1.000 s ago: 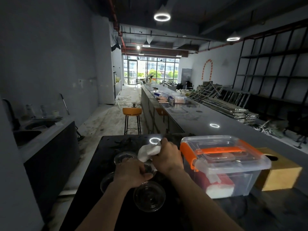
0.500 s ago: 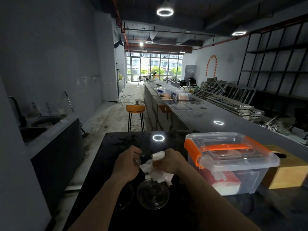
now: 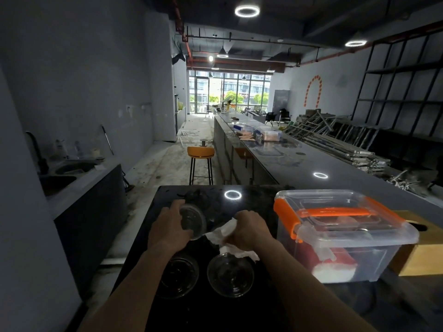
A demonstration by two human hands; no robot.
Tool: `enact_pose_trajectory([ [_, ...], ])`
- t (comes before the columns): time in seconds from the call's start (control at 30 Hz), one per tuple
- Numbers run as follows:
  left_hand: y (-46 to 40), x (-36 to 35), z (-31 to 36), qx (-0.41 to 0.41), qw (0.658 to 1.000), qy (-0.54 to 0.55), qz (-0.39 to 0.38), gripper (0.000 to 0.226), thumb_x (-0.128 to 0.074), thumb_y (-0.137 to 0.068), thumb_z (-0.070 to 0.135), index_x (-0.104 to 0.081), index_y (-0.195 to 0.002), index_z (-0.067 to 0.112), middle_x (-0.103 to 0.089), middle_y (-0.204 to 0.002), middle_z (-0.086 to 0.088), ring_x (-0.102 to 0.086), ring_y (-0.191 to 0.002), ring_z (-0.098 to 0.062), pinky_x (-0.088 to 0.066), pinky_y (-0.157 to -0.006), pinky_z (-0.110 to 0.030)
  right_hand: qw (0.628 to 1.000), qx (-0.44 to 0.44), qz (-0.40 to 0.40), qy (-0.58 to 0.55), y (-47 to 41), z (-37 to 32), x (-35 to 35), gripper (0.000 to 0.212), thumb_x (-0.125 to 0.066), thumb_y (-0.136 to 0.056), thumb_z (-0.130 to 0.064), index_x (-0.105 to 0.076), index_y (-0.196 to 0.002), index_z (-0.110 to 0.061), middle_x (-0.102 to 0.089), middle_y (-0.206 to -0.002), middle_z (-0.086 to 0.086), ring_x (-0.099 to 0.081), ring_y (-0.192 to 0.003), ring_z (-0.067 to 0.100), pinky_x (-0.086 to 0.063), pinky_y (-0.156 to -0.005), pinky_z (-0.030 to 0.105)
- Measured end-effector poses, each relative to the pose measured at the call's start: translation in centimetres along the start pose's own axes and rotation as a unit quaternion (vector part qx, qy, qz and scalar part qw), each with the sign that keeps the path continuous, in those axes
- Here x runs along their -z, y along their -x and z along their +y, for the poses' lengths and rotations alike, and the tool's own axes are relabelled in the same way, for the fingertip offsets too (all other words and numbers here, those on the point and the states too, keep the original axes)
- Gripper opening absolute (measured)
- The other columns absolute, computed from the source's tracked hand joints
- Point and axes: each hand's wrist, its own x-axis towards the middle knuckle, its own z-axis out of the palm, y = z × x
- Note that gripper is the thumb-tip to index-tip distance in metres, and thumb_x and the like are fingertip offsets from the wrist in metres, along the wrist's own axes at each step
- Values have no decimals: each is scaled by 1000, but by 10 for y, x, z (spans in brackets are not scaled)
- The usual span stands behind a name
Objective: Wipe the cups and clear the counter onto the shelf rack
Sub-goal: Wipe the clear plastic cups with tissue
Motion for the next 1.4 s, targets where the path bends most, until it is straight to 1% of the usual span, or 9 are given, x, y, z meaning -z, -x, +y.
enact_pose_trajectory([
  [0.13, 0, 16, -2, 12, 990, 121, 78, 40, -67, -84, 16, -58, -121, 26, -69, -102, -1, -64, -93, -22, -51, -88, -37, 992, 8, 57, -112, 0, 2, 5, 37, -84, -74, -23, -69, -106, -18, -68, -114, 7, -67, -104, 25, -57, -90, 40],
  [0.27, 5, 46, 2, 50, 961, 272, -32, 20, -63, -87, 6, -70, -103, 16, -70, -85, -7, -65, -69, -19, -55, -66, -31, 969, 42, 107, -217, 9, -6, 21, 45, -80, -77, -6, -50, -108, -23, -60, -119, 7, -61, -101, 21, -48, -76, 28],
  [0.4, 18, 63, -8, 35, 976, 141, -160, 12, -64, -85, 14, -73, -90, 9, -68, -76, -3, -61, -65, -17, -44, -61, -26, 970, 124, 1, -208, 26, -23, 39, 59, -77, -81, -4, -52, -133, -11, -60, -116, 1, -59, -106, 16, -46, -81, 18],
  [0.57, 36, 63, -16, 16, 976, 63, -206, 11, -66, -77, 20, -67, -67, 18, -66, -71, 1, -59, -70, -16, -42, -64, -29, 976, 128, -172, -38, 44, -35, 56, 36, -79, -77, -21, -70, -111, -14, -75, -108, 7, -71, -98, 20, -61, -88, 39],
  [0.77, 55, 58, -12, -29, 955, -145, -259, 38, -70, -59, 46, -71, -87, 20, -71, -97, -2, -65, -96, -21, -54, -79, -32, 974, 86, -181, 108, 59, -29, 42, 45, -82, -72, -30, -72, -111, -11, -72, -101, 5, -69, -88, 20, -56, -74, 31],
  [1.0, 59, 48, -15, -83, 967, -109, -216, 51, -83, -46, 41, -54, -87, 34, -61, -97, 6, -65, -85, -14, -55, -72, -33, 981, 66, -138, 123, 66, -21, 23, 49, -83, -72, -34, -68, -113, -12, -69, -115, 11, -69, -103, 28, -56, -80, 32],
  [1.1, 60, 46, -15, -105, 978, -26, -181, 58, -88, -48, 26, -55, -96, 29, -61, -96, 2, -65, -78, -14, -52, -62, -30, 985, 63, -137, 83, 66, -17, 23, 50, -83, -71, -32, -63, -114, -14, -66, -116, 9, -67, -100, 25, -55, -76, 33],
  [1.23, 60, 46, -16, -88, 990, 88, -63, 59, -80, -58, 9, -53, -101, 37, -61, -103, 5, -64, -91, -15, -53, -75, -31, 989, 85, -94, -78, 65, -19, 27, 48, -80, -60, -33, -58, -103, -38, -68, -113, 14, -67, -104, 31, -56, -87, 40],
  [1.4, 67, 42, -4, -32, 955, 291, 46, 53, -67, -73, -6, -60, -105, 36, -67, -103, 4, -68, -90, -16, -57, -75, -34, 957, 144, 34, -249, 66, -26, 36, 50, -76, -76, 1, -45, -112, -11, -59, -95, 4, -59, -82, 16, -50, -69, 28],
])
